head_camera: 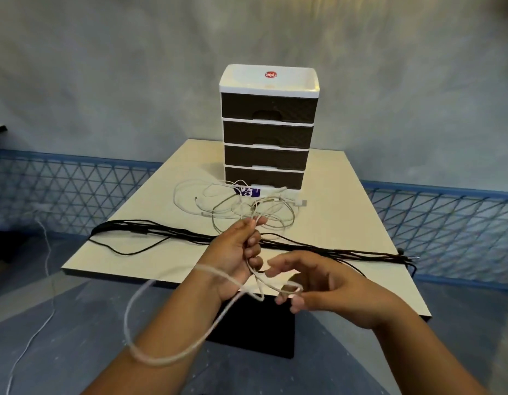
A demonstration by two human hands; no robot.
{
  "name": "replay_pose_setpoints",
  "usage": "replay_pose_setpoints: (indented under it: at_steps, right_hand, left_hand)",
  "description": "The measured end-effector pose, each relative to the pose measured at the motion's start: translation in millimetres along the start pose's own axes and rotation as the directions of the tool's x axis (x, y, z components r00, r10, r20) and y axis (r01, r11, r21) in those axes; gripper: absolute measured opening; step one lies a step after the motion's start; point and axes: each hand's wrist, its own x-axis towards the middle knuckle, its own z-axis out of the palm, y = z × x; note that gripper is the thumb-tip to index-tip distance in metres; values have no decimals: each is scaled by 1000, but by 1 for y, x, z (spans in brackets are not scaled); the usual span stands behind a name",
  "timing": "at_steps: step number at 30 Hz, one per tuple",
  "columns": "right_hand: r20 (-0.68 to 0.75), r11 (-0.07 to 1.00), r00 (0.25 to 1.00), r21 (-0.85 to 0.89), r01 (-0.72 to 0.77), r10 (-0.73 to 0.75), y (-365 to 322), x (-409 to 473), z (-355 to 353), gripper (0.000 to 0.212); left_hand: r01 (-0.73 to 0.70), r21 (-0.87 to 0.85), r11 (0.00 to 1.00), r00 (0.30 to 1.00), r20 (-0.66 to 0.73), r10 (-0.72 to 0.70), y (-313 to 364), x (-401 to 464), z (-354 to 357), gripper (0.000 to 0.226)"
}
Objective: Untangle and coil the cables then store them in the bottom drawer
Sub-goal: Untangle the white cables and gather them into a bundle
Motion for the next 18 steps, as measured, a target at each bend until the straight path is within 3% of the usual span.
replay_pose_setpoints:
  at_steps: [2,5,7,11,13,15,18]
  right_hand:
    - [26,995,1000,99,0,-2,6,-5,-6,55]
    - [-235,993,971,115,-9,36,2,4,-3,50]
    - [-443,993,895,118,-5,57,-8,18,6,47]
    - [-667,969,744,165,183,-27,-22,42,23,36]
    - [-715,962,698,163,220,-38,-22,46,27,24]
    - [-716,956,698,182,229,-31,-20,47,30,20]
    - [-722,952,691,188,243,-33,-18,49,34,19]
  left_hand:
    - [-93,53,994,995,24,92,2,-10,-4,19]
    - [-182,123,976,983,53,177,1,-21,-5,20]
    - [-225,179,958,974,60,217,-3,-26,-3,20]
    - [-277,294,915,960,60,272,-13,-34,1,23]
    - [-276,299,914,961,60,271,-17,-38,-1,24]
    - [-272,296,916,962,66,264,-21,-44,-4,23]
    - [-226,154,962,974,23,225,-26,-48,-12,22]
